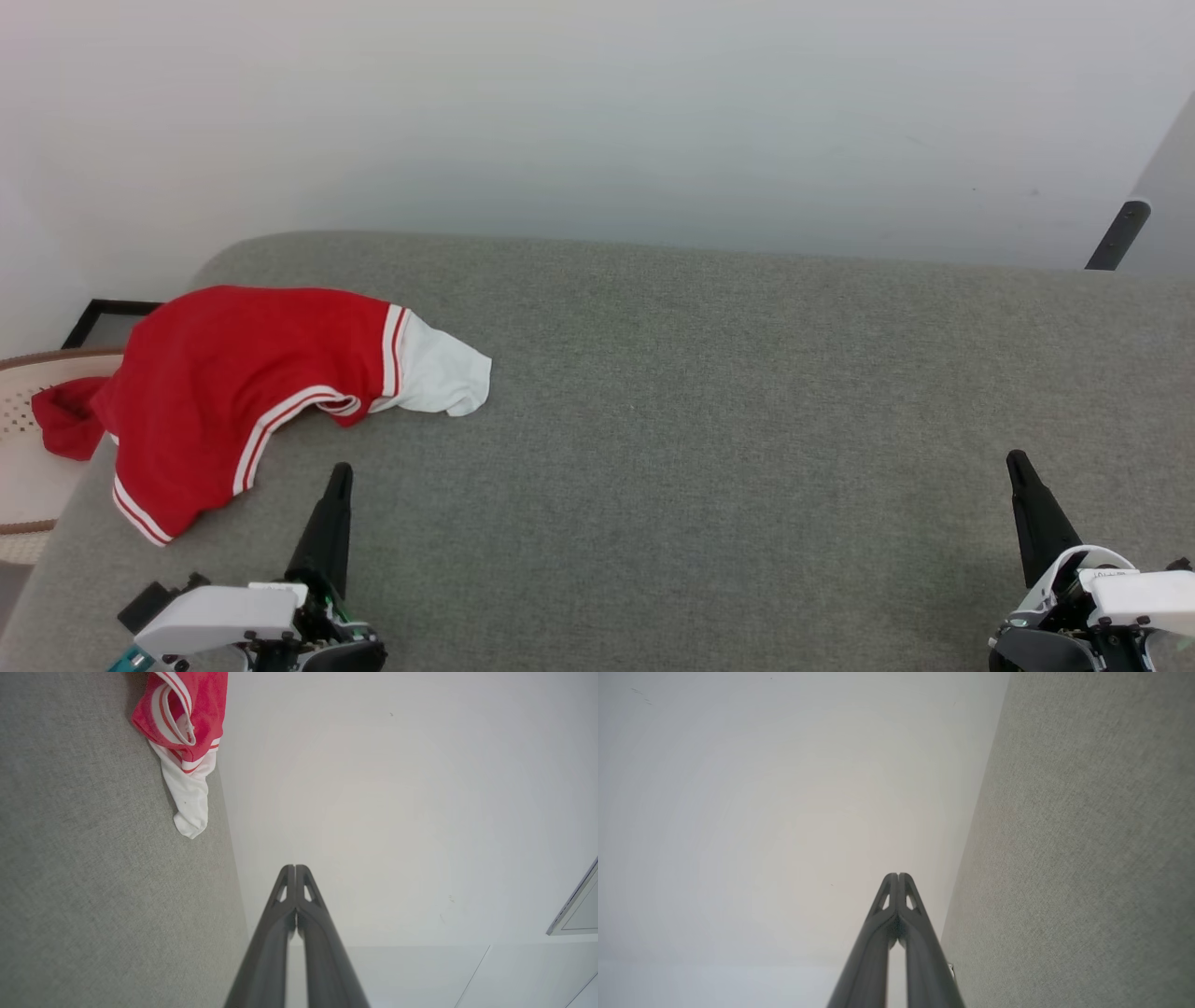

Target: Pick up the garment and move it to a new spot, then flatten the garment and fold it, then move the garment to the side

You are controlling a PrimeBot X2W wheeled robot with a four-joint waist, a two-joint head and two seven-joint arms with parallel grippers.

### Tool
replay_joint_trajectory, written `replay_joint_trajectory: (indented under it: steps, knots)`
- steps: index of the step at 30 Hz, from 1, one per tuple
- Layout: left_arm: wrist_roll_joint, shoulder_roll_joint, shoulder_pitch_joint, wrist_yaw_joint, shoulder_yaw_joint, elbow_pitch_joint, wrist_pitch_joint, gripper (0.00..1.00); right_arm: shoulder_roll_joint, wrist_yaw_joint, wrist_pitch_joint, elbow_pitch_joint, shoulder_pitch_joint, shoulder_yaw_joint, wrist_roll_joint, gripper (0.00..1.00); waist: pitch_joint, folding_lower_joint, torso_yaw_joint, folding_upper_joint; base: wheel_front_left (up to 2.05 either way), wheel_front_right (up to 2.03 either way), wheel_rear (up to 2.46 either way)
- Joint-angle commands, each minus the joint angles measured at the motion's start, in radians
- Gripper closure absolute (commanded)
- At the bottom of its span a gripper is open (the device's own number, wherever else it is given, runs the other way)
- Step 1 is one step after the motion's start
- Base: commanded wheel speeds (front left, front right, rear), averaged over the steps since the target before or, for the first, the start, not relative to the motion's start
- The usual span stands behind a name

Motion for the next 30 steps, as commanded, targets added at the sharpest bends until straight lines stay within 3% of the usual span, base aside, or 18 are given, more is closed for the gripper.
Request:
replay_joint_trajectory:
  steps: [1,5,6,30]
  knots:
    - [-0.004,0.001,-0.008,0.0,0.001,-0.002,0.001,1.0,0.003,0.0,0.003,-0.002,-0.003,0.003,0.005,1.0,0.0,0.0,0.0,0.0,0.0,0.0,0.0]
    - [-0.004,0.001,-0.008,0.0,0.002,-0.002,0.001,1.0,0.003,0.0,0.003,-0.002,-0.003,0.003,0.005,1.0,0.0,0.0,0.0,0.0,0.0,0.0,0.0]
    - [0.0,0.0,0.0,0.0,0.0,0.0,0.0,0.0,0.0,0.0,0.0,0.0,0.0,0.0,0.0,0.0,0.0,0.0,0.0,0.0,0.0,0.0,0.0]
    - [0.009,-0.003,0.033,0.0,-0.092,-0.029,-0.076,0.0,0.0,0.0,-0.081,0.006,0.03,0.07,-0.02,0.0,-0.001,0.0,-0.004,0.0,0.0,0.0,0.0]
